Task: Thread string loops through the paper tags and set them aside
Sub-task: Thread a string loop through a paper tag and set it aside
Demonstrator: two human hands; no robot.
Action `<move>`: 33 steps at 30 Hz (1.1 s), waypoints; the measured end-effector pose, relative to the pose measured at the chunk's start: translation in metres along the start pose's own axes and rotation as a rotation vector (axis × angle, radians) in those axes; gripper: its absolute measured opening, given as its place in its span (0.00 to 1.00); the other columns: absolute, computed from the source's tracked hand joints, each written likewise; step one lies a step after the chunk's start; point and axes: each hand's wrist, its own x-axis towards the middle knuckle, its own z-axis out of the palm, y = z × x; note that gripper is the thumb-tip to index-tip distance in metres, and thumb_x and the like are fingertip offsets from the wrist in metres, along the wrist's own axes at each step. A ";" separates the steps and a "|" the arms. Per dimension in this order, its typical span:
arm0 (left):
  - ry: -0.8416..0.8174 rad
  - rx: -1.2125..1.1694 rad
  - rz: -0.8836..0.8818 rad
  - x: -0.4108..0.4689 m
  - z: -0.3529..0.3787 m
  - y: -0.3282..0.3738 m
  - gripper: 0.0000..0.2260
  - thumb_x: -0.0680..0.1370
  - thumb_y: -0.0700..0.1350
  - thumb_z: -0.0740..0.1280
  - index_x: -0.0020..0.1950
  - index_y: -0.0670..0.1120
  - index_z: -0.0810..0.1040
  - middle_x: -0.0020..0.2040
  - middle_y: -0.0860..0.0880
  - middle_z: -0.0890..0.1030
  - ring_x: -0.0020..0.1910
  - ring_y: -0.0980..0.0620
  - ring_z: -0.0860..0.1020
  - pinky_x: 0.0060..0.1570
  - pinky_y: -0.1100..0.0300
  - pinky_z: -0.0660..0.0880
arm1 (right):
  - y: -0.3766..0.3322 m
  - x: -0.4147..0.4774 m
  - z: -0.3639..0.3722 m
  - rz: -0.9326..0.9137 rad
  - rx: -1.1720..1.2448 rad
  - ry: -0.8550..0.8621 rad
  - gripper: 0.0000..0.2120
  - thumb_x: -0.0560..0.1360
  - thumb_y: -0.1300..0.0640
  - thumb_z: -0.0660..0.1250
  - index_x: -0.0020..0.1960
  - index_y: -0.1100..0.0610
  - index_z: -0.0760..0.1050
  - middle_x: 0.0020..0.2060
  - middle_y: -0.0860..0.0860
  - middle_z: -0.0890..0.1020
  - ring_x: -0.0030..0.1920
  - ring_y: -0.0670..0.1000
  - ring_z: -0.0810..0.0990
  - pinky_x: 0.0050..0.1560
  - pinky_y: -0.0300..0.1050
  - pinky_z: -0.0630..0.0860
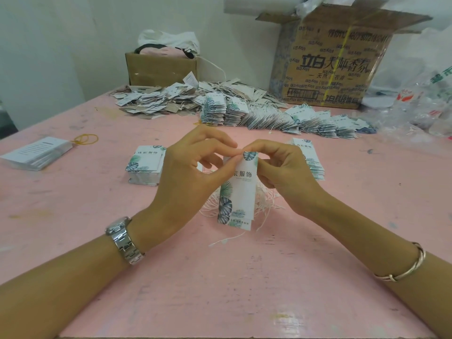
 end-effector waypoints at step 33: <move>0.067 -0.233 -0.402 0.008 -0.006 -0.011 0.04 0.71 0.42 0.71 0.37 0.51 0.82 0.40 0.56 0.86 0.44 0.61 0.83 0.48 0.72 0.73 | 0.026 0.025 -0.050 0.270 0.231 0.225 0.10 0.67 0.58 0.73 0.47 0.61 0.81 0.31 0.50 0.80 0.29 0.45 0.71 0.31 0.34 0.71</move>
